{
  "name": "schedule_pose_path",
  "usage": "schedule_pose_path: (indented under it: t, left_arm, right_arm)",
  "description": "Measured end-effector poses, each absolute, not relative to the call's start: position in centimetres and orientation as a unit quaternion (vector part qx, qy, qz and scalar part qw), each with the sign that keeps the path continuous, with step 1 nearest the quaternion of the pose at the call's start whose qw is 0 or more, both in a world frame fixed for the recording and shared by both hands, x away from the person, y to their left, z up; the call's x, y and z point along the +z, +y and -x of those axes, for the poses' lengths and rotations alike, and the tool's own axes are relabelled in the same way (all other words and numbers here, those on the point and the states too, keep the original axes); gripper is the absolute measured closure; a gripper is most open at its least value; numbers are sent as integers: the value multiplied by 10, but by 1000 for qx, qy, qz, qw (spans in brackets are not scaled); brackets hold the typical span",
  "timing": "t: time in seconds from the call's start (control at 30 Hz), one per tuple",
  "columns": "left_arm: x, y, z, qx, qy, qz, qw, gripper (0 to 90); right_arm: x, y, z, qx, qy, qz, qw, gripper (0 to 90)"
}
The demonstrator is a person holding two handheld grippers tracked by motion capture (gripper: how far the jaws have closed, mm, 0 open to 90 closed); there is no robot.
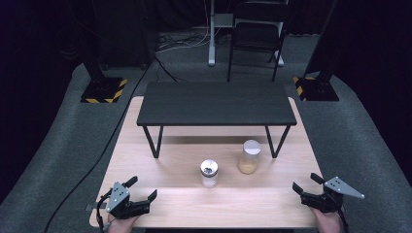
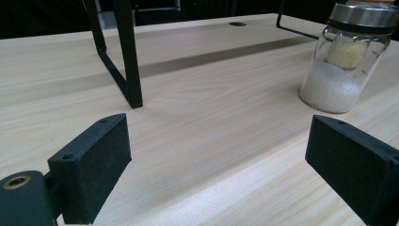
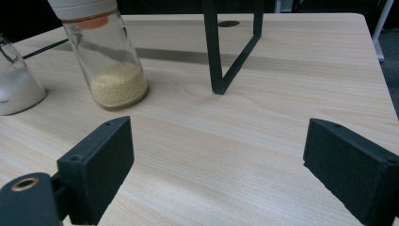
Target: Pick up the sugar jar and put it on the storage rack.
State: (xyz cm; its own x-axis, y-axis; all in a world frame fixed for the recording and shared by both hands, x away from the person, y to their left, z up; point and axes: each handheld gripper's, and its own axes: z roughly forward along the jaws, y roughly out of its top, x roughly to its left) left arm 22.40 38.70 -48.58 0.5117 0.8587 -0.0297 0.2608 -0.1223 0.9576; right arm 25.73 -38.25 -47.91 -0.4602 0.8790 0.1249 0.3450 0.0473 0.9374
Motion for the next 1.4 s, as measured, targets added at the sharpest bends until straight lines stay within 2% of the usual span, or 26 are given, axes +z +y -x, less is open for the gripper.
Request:
schedule_pose_path:
  t: [0.93,1.1,1.4]
  left_arm:
    - [-474,376,-234,259,384,-708,532,50]
    - [-466,367,-244,236,374,-714,543,54]
    - [-451,327,-271,214,333,-747,534,60]
  right_arm:
    - [-478,-379,-258,520,682,-447,255,79]
    - [-478,-380,-258,521,680,-448,255,79]
    - [-479,-380,-258,522,681,-448,252,79]
